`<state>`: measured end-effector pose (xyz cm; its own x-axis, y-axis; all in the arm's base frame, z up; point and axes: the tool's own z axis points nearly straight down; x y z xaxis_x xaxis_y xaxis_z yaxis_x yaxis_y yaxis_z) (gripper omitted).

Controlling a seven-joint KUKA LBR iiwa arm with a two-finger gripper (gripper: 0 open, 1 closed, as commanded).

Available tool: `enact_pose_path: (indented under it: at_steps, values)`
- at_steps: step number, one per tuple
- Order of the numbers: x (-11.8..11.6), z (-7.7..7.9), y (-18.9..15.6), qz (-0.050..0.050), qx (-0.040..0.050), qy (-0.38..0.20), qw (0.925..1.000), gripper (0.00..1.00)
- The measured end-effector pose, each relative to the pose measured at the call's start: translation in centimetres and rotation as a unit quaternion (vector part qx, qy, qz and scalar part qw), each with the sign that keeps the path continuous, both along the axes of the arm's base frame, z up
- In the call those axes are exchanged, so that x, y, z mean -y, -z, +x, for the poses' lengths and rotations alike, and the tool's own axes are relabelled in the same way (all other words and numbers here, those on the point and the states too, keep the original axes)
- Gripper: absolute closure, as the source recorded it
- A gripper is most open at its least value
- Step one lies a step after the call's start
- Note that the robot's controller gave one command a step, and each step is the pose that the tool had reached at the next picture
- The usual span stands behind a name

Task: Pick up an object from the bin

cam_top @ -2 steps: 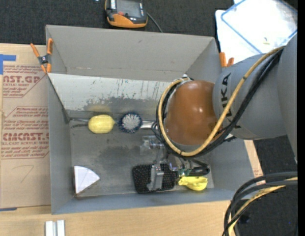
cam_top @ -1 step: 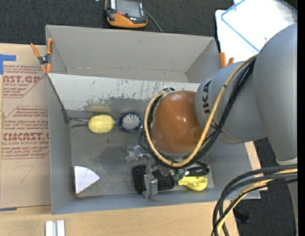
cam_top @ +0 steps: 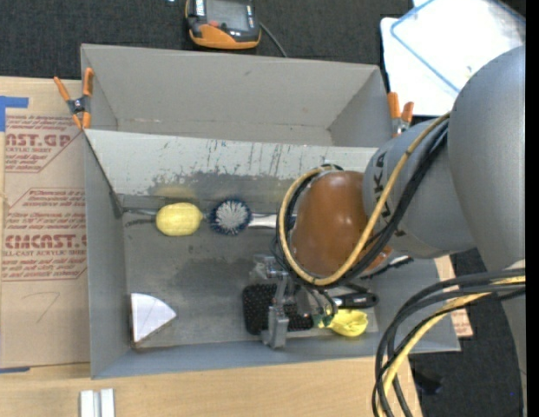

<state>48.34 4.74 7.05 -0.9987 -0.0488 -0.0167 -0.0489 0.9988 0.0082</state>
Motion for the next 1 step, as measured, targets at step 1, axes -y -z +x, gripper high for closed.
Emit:
enact_pose_path:
  at_steps: [1]
  values:
    - [0.99, 0.55, -0.18, -0.001, -0.0018, -0.158, 0.9875, 1.0]
